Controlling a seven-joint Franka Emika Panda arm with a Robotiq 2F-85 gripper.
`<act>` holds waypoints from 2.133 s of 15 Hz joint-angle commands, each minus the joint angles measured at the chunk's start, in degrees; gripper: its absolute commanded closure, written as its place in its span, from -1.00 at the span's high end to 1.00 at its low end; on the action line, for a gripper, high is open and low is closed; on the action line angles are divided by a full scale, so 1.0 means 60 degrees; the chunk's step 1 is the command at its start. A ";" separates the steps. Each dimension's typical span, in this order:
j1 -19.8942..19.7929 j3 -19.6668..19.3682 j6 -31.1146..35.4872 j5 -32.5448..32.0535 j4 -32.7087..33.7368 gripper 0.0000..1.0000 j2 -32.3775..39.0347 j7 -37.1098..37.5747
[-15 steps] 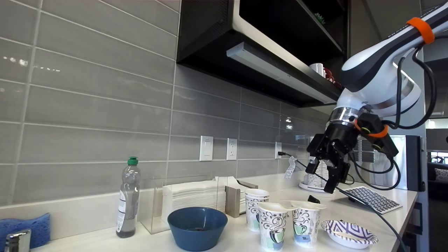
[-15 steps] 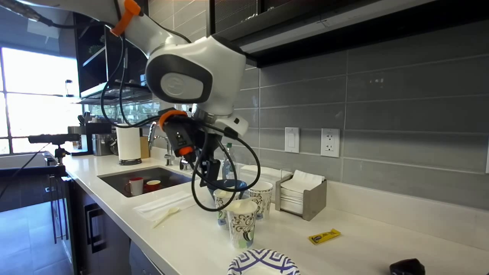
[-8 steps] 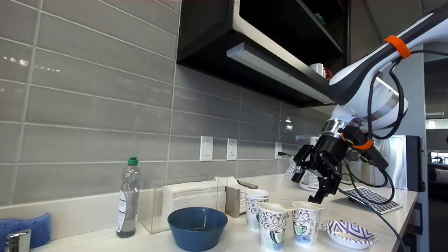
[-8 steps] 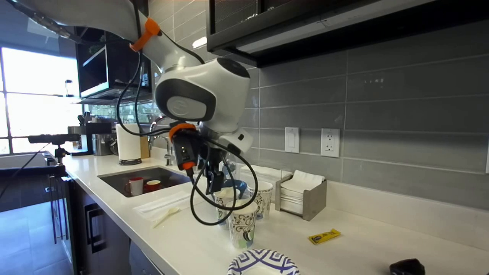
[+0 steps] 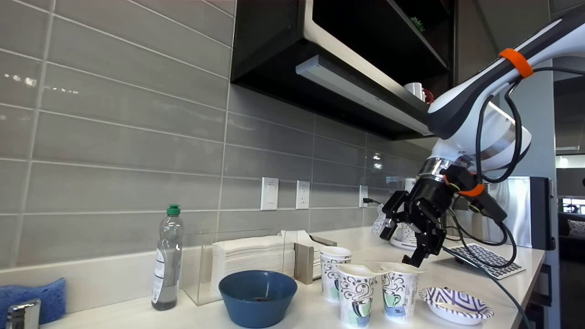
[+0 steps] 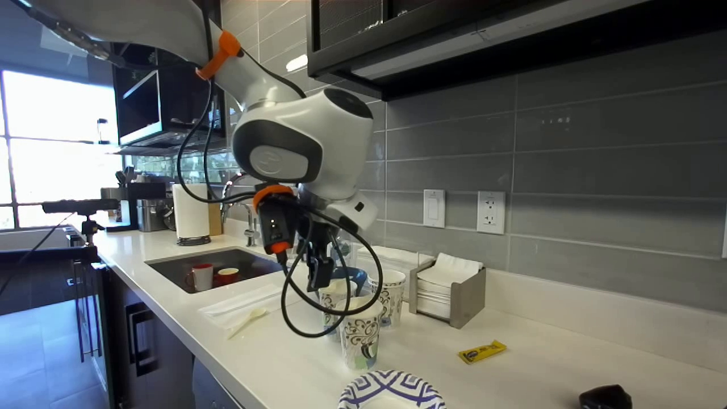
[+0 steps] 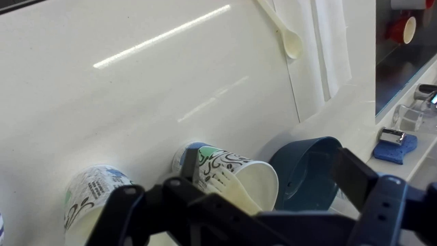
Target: Put the utensils placed on top of the coffee cups into the cups
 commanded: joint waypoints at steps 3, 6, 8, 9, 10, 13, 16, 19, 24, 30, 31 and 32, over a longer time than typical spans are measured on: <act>-0.0250 0.0352 0.0444 0.0256 0.0067 1.00 0.0372 0.0780; -0.0208 0.0368 0.0690 0.0479 0.0072 1.00 0.0521 0.0907; -0.0189 0.0371 0.0847 0.0738 0.0092 1.00 0.0628 0.0912; -0.0180 0.0384 0.0924 0.0894 0.0102 1.00 0.0692 0.0892; -0.0155 0.0377 0.0976 0.1108 0.0139 1.00 0.0770 0.0771; -0.0188 0.0462 0.1172 0.1377 0.0212 1.00 0.1015 0.0882; -0.0196 0.0527 0.1312 0.1638 0.0238 1.00 0.1175 0.0876; -0.0210 0.0596 0.1441 0.1746 0.0294 0.95 0.1314 0.0907; -0.0262 0.0641 0.1636 0.1816 0.0342 0.72 0.1375 0.1071; -0.0343 0.0635 0.1867 0.1731 0.0265 0.60 0.1297 0.1322; -0.0363 0.0633 0.1875 0.1727 0.0256 0.54 0.1291 0.1341; -0.0380 0.0635 0.1888 0.1713 0.0248 0.46 0.1288 0.1373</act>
